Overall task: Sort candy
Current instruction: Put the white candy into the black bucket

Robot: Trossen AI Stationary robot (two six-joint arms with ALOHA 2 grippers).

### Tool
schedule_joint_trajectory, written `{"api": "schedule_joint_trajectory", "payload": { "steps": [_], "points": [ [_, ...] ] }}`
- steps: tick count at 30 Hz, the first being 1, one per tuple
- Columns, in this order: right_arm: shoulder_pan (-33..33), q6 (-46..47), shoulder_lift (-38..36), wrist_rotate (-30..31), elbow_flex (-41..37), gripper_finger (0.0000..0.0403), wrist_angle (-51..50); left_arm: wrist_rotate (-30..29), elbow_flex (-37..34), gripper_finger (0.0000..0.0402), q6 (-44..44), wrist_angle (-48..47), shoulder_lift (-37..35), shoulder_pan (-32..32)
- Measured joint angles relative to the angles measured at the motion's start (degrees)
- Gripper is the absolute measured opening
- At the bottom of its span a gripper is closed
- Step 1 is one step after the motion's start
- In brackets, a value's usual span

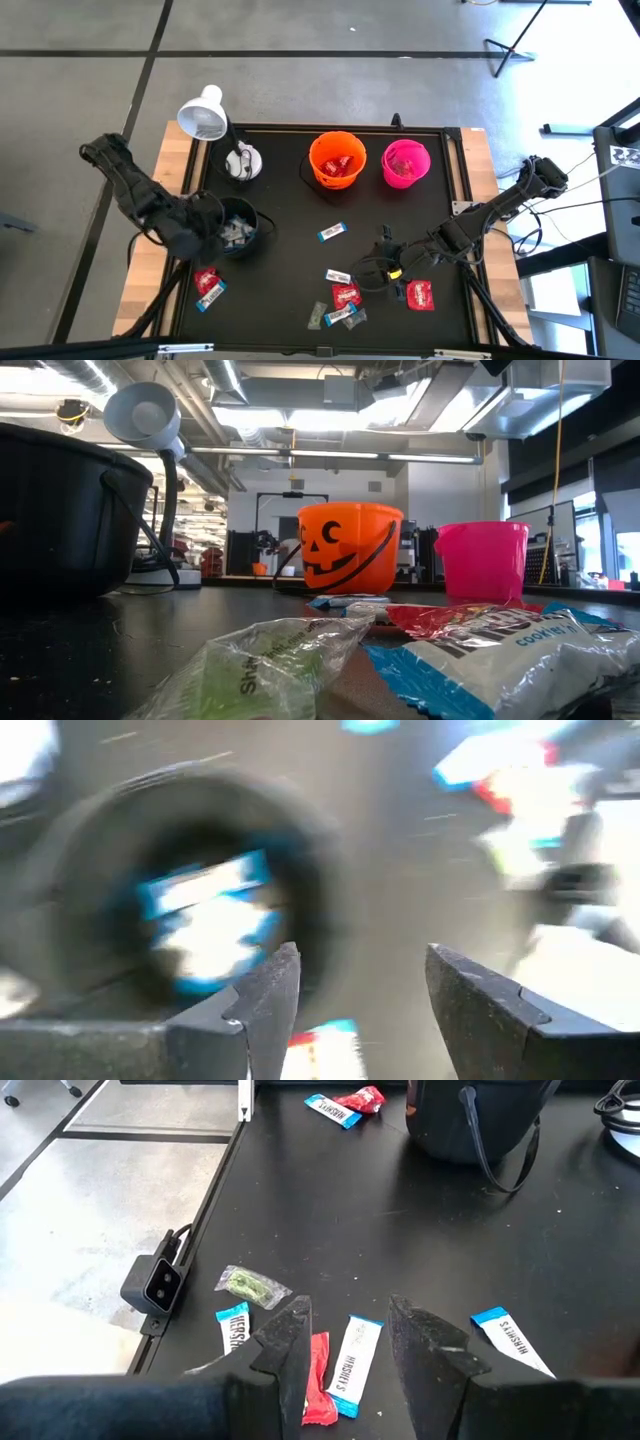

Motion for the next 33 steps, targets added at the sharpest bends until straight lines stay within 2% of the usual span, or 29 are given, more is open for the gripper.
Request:
{"api": "schedule_joint_trajectory", "payload": {
  "steps": [3, 5, 10, 16, 20, 22, 25, 27, 33],
  "points": [
    [0.02, 0.35, 0.00, -0.03, 0.00, 0.0133, -0.08, -1.88, 1.50, 0.0206, 2.11, 9.59, 0.23, -3.36],
    [0.07, 0.71, 0.00, -0.51, -0.02, 0.0133, -0.16, -0.92, 1.38, 0.0206, 1.74, 13.53, 1.47, -6.34],
    [0.07, 1.41, 0.00, -0.98, -0.02, 0.0133, -0.18, 1.89, 1.24, 0.0198, -4.58, 10.67, 8.77, -12.90],
    [0.04, 1.48, 0.00, -0.98, -0.02, 0.0133, -0.22, 12.28, 1.21, 0.0195, -13.32, 11.11, 20.67, -18.50],
    [0.04, 1.48, 0.00, -0.98, -0.02, 0.0133, -0.22, 16.79, 1.21, 0.0195, -17.38, 11.14, 27.76, -21.21],
    [0.04, 1.49, 0.00, -0.98, -0.02, 0.0133, -0.22, 16.60, 1.19, 0.0195, -17.45, 11.58, 30.90, -22.34],
    [0.04, 1.50, 0.00, -1.23, -0.02, 0.0133, -0.33, 12.33, 1.17, 0.0195, -16.23, 13.57, 35.31, -23.74],
    [0.04, 1.52, 0.00, -2.14, -0.02, 0.0133, -0.48, 11.66, 1.17, 0.0195, -16.48, 13.70, 37.38, -24.22],
    [0.04, 0.12, -0.02, -2.49, -0.04, 0.0133, -0.51, 11.17, -1.18, 0.0195, -22.78, 12.46, 39.03, -24.43]
  ]
}}
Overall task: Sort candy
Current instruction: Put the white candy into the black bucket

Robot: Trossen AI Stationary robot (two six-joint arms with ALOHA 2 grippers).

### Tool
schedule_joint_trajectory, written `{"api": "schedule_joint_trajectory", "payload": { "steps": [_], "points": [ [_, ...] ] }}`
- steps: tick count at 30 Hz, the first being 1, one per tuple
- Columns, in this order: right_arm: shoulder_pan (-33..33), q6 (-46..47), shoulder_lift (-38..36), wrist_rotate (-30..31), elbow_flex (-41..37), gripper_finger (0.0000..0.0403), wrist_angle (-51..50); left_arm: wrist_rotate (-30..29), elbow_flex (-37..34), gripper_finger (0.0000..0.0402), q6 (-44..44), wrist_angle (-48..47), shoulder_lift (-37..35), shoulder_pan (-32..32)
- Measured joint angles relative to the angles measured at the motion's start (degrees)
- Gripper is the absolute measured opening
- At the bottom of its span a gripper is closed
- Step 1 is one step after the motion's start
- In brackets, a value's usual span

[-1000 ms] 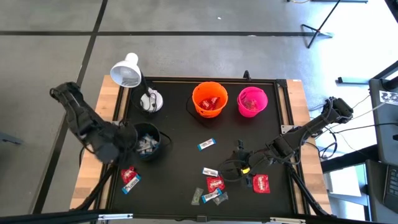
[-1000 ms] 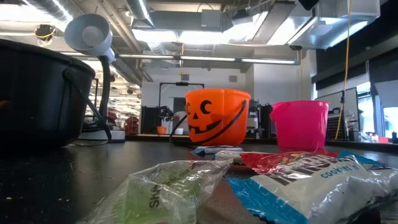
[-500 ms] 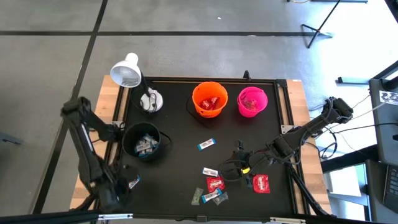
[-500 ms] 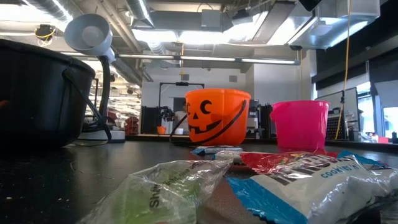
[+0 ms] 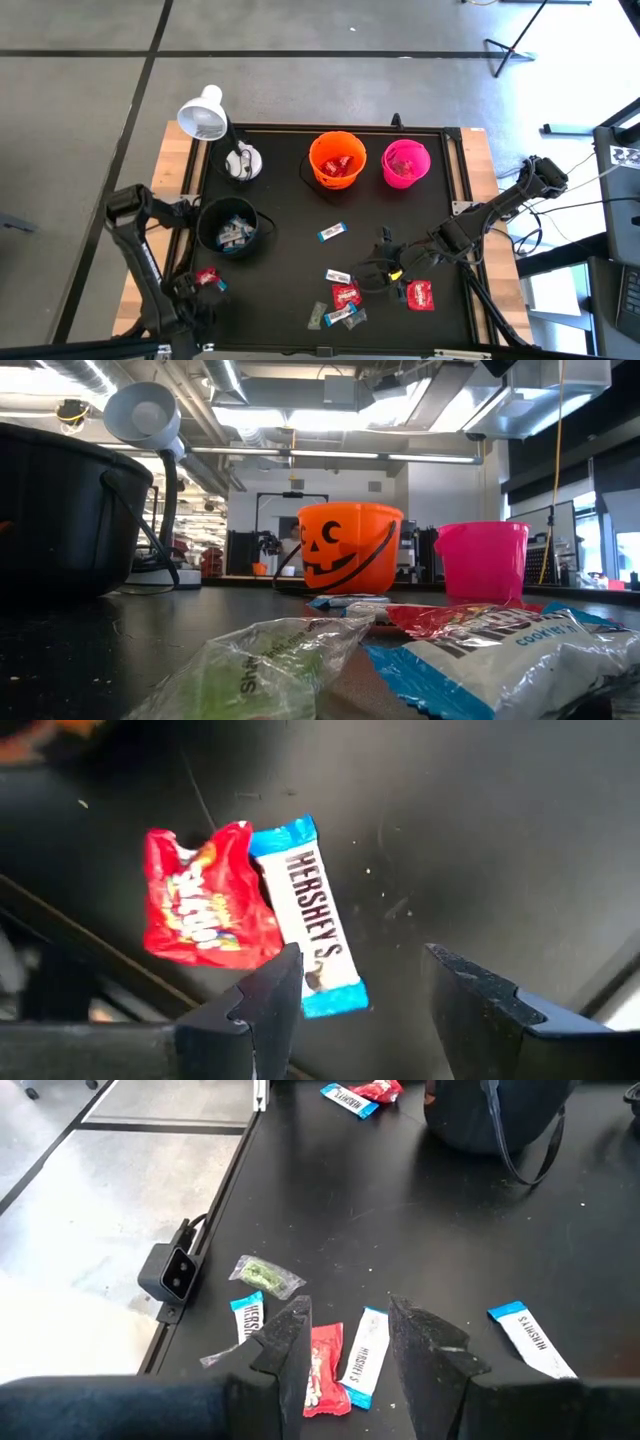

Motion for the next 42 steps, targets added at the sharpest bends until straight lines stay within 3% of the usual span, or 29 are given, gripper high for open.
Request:
{"api": "schedule_joint_trajectory", "payload": {
  "steps": [7, 15, 22, 29, 33, 42],
  "points": [
    [-0.02, -0.25, 0.72, -1.02, -0.02, 0.0133, 0.01, 2.83, -7.36, 0.0195, -5.58, 8.90, -0.89, -0.04],
    [-0.02, -0.78, 1.93, -1.06, -0.02, 0.0133, 0.09, 4.85, -11.57, 0.0195, -9.23, 9.67, -1.68, 0.22],
    [-0.02, -1.44, 2.31, -1.07, -0.02, 0.0133, 0.10, 8.41, -17.01, 0.0195, -7.12, 16.62, -2.19, 0.50],
    [0.00, -1.36, 2.32, -1.08, -0.02, 0.0133, 0.13, 10.30, -17.30, 0.0191, -7.15, 18.83, -2.53, 2.82],
    [-0.02, -1.30, 2.32, -1.07, -0.02, 0.0133, 0.13, 12.24, -17.08, 0.0164, -4.28, 20.88, -3.68, 4.26],
    [-0.02, -0.25, 2.32, -1.07, -0.02, 0.0133, 0.37, 12.79, -16.90, 0.0064, 0.00, 20.73, -4.35, 4.59]
  ]
}}
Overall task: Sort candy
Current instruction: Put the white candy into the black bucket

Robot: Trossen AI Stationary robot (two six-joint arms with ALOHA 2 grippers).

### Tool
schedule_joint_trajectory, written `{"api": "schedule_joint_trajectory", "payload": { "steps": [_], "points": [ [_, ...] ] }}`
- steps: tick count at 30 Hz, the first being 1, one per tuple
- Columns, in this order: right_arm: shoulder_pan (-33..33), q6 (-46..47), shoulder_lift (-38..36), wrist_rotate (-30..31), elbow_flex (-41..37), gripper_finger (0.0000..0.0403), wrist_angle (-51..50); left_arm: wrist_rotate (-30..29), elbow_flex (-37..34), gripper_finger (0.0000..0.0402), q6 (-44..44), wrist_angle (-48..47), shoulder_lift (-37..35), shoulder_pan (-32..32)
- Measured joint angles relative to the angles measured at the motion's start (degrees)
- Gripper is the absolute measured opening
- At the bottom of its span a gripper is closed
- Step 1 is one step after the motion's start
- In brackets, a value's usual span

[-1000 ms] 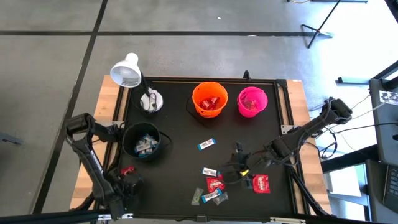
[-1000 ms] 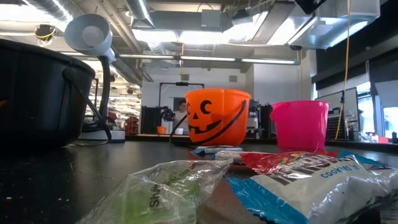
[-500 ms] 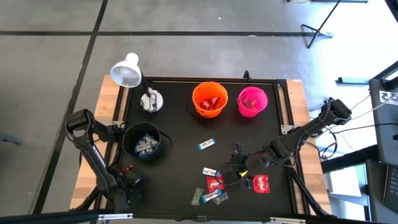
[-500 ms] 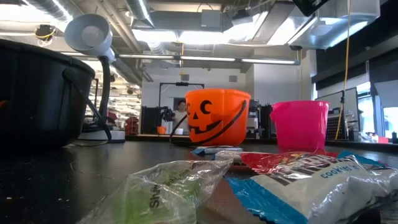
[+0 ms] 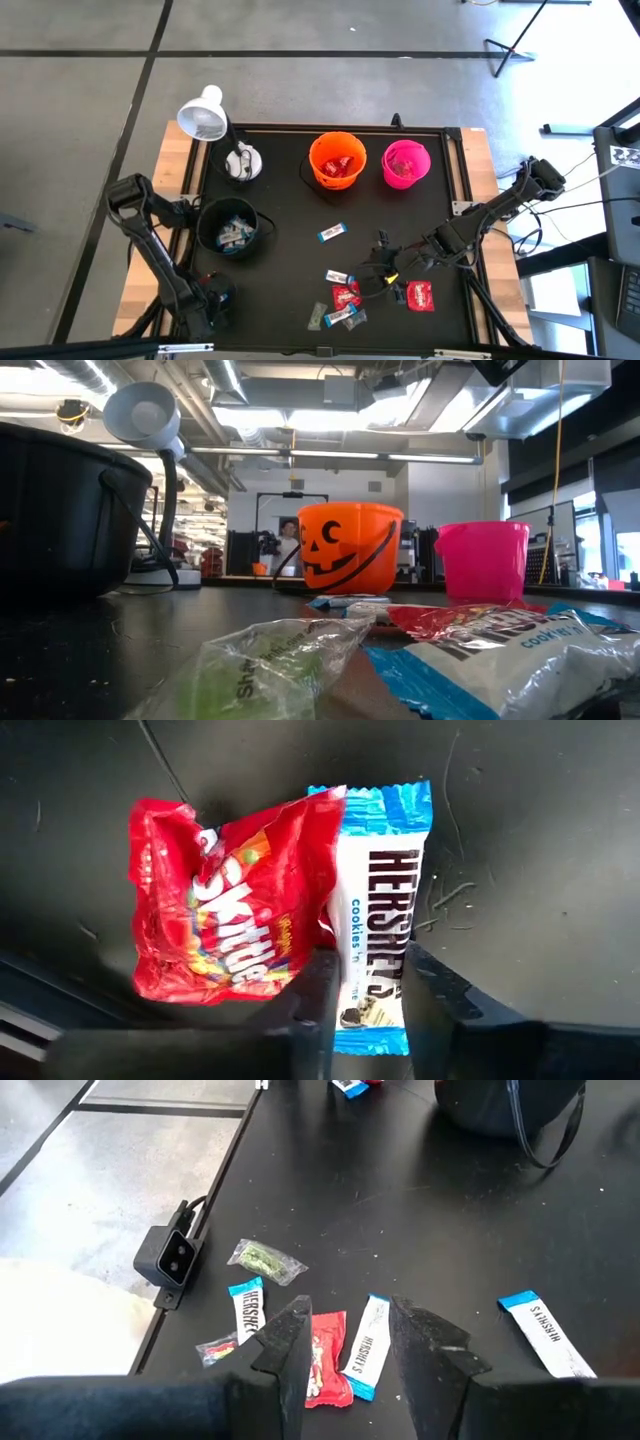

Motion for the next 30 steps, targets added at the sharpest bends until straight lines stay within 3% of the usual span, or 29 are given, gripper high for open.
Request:
{"api": "schedule_joint_trajectory", "payload": {
  "steps": [11, 17, 23, 30],
  "points": [
    [0.01, 0.16, 0.00, 0.04, 0.00, 0.0133, 0.04, -5.51, 5.66, 0.0005, 2.89, -0.97, -0.23, 0.04],
    [0.00, 0.16, 0.00, 0.04, 0.00, 0.0133, 0.07, -8.57, 8.39, 0.0000, 3.86, -2.43, -0.27, 0.07],
    [0.01, 0.16, -0.02, 0.02, 0.00, 0.0133, 0.07, -7.09, 8.74, 0.0018, -0.57, -1.84, -0.30, -0.54],
    [0.04, 0.72, -0.02, 0.01, 0.00, 0.0133, 0.06, -1.25, 8.76, 0.0073, -7.42, -1.64, -0.32, -4.40]
  ]
}}
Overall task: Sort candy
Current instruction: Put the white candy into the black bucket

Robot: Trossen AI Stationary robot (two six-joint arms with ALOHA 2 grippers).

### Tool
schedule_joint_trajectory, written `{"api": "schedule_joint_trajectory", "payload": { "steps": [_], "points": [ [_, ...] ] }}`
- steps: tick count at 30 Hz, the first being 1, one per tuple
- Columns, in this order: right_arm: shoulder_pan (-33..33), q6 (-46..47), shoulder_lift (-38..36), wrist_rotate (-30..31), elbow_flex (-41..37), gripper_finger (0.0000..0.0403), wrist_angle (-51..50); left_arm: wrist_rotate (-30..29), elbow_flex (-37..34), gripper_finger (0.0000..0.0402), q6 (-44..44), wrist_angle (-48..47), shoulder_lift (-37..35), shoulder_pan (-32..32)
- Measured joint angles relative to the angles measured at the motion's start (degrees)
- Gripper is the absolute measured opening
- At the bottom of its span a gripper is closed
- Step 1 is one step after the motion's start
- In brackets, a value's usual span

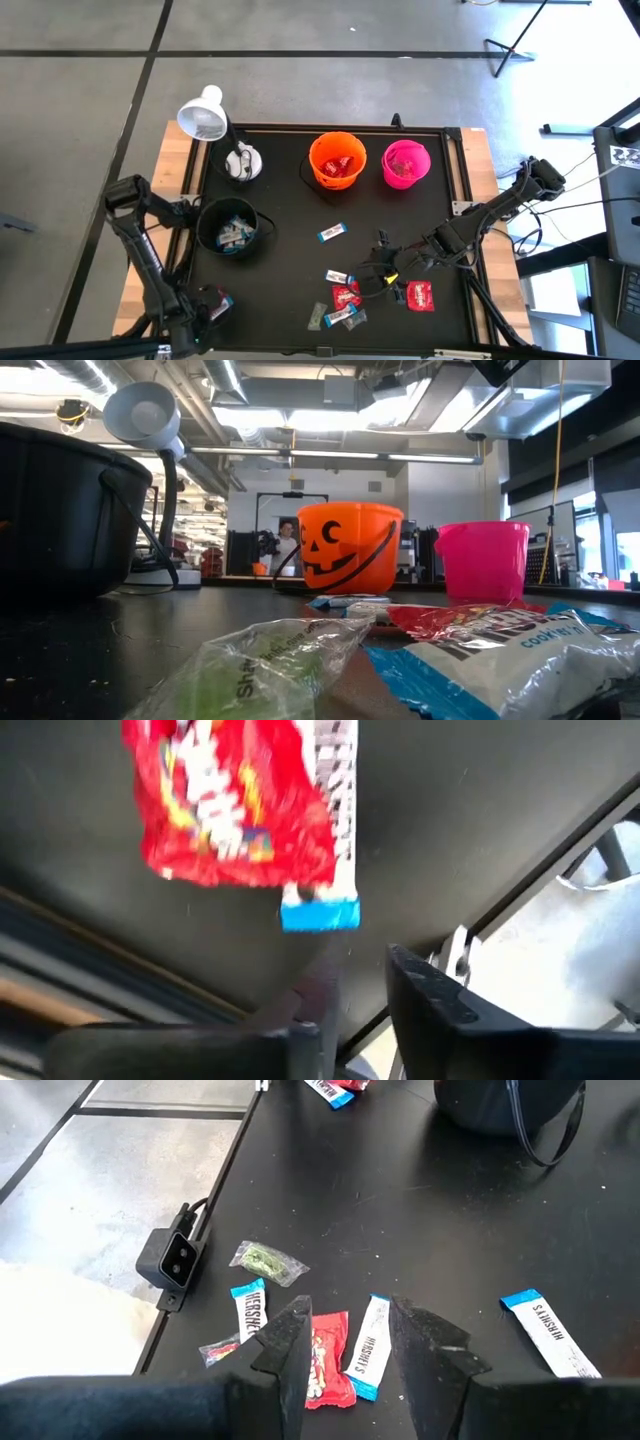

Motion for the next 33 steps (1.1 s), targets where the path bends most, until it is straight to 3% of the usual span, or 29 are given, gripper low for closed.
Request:
{"api": "schedule_joint_trajectory", "payload": {
  "steps": [8, 20, 25, 33],
  "points": [
    [0.00, 0.09, 0.00, -0.01, 0.00, 0.0133, -0.02, -8.82, -0.24, 0.0129, -7.05, 0.92, 0.09, -3.77],
    [0.00, 1.22, 0.00, -1.54, 0.00, 0.0133, -0.04, -3.59, -2.26, 0.0187, -5.78, 2.46, 3.47, -1.32],
    [-0.02, 1.38, 0.00, -1.54, 0.00, 0.0133, 0.02, 1.84, -2.18, 0.0192, -4.77, 2.32, 6.67, -1.13],
    [-0.02, 1.62, 0.00, -1.57, 0.00, 0.0133, 0.09, 0.05, -2.12, 0.0182, -2.47, 3.90, 8.06, -1.15]
  ]
}}
